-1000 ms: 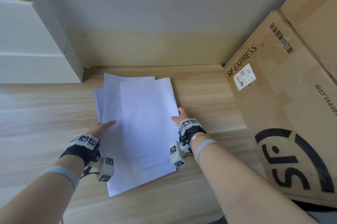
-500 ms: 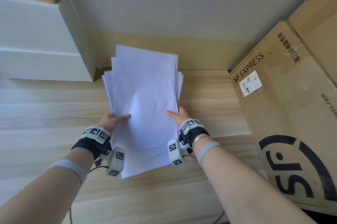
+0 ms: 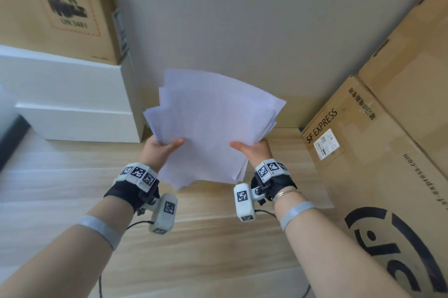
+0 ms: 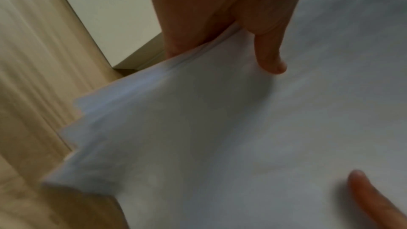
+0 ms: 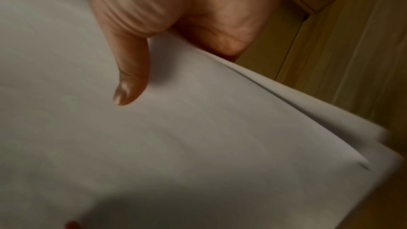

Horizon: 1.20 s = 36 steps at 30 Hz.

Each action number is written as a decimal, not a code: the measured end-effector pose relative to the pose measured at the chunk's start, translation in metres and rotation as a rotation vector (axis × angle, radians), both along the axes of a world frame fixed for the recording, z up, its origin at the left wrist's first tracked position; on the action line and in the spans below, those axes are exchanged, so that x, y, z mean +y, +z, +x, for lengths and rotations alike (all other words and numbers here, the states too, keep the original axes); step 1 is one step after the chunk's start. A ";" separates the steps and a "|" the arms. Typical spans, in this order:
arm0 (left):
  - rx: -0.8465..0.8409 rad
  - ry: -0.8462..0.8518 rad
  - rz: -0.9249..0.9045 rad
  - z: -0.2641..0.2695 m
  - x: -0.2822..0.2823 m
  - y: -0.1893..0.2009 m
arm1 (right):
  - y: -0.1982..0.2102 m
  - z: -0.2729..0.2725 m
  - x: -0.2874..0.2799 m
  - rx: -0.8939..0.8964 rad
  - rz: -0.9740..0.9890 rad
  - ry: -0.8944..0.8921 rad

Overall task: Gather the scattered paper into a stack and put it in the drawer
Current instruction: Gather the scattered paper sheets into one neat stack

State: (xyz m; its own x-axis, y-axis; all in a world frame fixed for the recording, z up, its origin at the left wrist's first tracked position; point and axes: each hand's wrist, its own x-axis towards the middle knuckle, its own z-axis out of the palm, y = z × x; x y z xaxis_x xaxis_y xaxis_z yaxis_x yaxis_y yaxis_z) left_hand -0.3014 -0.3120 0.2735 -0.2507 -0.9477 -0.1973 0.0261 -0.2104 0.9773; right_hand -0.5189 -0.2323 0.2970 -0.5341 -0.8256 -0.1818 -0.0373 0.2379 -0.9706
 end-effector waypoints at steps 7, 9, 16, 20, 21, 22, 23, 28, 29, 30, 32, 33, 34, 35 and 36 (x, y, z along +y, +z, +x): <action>0.164 0.070 -0.139 0.000 0.006 0.033 | 0.006 0.016 -0.003 -0.037 -0.060 0.033; 0.212 0.128 -0.150 -0.003 0.003 0.043 | 0.007 0.018 -0.003 -0.023 -0.051 0.024; 0.228 0.313 -0.238 -0.019 -0.020 0.093 | 0.006 0.019 -0.006 0.005 -0.001 0.041; 0.027 0.324 -0.259 -0.025 -0.032 0.108 | 0.007 0.019 -0.005 0.008 0.009 0.068; -0.017 0.336 -0.243 -0.026 -0.035 0.107 | 0.007 0.019 -0.005 0.005 0.008 0.075; -0.042 0.351 -0.225 -0.025 -0.036 0.105 | 0.007 0.018 -0.005 0.002 0.006 0.079; -0.034 0.369 -0.215 -0.025 -0.036 0.103 | 0.005 0.018 -0.004 -0.001 0.001 0.080; -0.015 0.411 -0.208 -0.020 -0.043 0.071 | 0.002 0.018 -0.002 -0.005 -0.032 0.081; -0.028 0.390 -0.204 -0.020 -0.042 0.065 | 0.002 0.020 -0.002 -0.011 -0.032 0.077; -0.033 0.356 -0.206 -0.021 -0.040 0.062 | 0.001 0.021 -0.002 -0.015 -0.034 0.066; 0.023 0.278 -0.210 -0.022 -0.037 0.055 | -0.001 0.022 -0.002 -0.023 -0.028 0.025; 0.073 0.233 -0.201 -0.020 -0.034 0.052 | -0.002 0.023 -0.002 -0.030 -0.022 -0.001; 0.138 0.190 -0.188 -0.016 -0.032 0.049 | -0.002 0.023 -0.002 -0.045 -0.017 -0.028; 0.198 0.146 -0.173 -0.012 -0.030 0.043 | -0.003 0.021 -0.002 -0.060 -0.021 -0.046; 0.227 0.093 -0.165 -0.008 -0.027 0.036 | -0.004 0.019 -0.001 -0.077 -0.028 -0.063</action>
